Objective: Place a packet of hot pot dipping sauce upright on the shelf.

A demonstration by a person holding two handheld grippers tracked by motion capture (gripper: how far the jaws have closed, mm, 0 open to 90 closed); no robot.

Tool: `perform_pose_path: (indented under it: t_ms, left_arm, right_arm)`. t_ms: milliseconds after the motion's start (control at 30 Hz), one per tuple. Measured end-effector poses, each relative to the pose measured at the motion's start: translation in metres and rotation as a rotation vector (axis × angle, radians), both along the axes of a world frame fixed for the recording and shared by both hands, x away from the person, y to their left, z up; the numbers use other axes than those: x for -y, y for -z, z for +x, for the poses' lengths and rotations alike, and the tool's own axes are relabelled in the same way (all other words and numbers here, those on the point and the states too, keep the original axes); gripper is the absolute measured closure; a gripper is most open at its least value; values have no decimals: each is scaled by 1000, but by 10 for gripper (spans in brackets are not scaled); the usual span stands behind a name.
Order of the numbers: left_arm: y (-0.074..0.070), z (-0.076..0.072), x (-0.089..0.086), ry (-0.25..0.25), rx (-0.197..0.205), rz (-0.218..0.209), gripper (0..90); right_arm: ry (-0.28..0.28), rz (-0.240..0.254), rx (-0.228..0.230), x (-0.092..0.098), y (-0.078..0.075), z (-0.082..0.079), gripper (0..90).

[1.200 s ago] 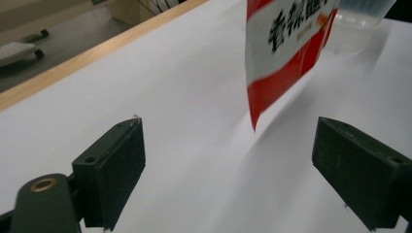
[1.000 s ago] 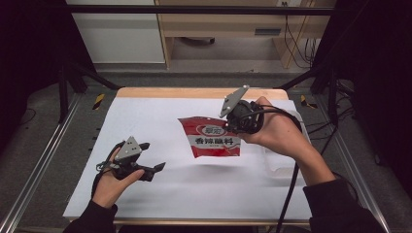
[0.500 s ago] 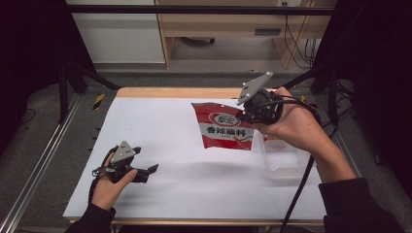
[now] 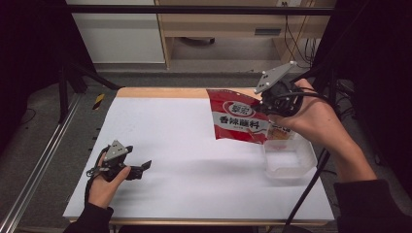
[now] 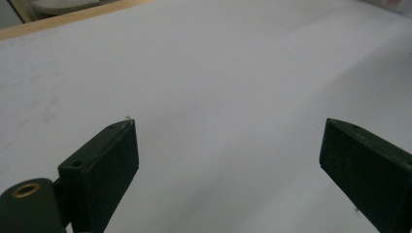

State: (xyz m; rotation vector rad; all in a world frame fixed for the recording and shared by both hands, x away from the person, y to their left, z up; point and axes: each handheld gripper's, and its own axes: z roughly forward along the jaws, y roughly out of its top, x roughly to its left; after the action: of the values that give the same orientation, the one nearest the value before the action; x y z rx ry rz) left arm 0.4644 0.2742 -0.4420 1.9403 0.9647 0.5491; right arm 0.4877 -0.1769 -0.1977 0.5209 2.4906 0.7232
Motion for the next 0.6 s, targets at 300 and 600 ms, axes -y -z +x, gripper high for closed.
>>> perform_pose_path:
  t_ms: [300, 600]
  left_arm:
    - [-1, 3, -16, -54, -1, -64, 72]
    - [-1, 4, -23, -83, -8, -107, 72]
  right_arm:
    - [63, 5, 22, 27, -3, -9, 895]
    - [113, 29, 15, 55, -2, -19, 896]
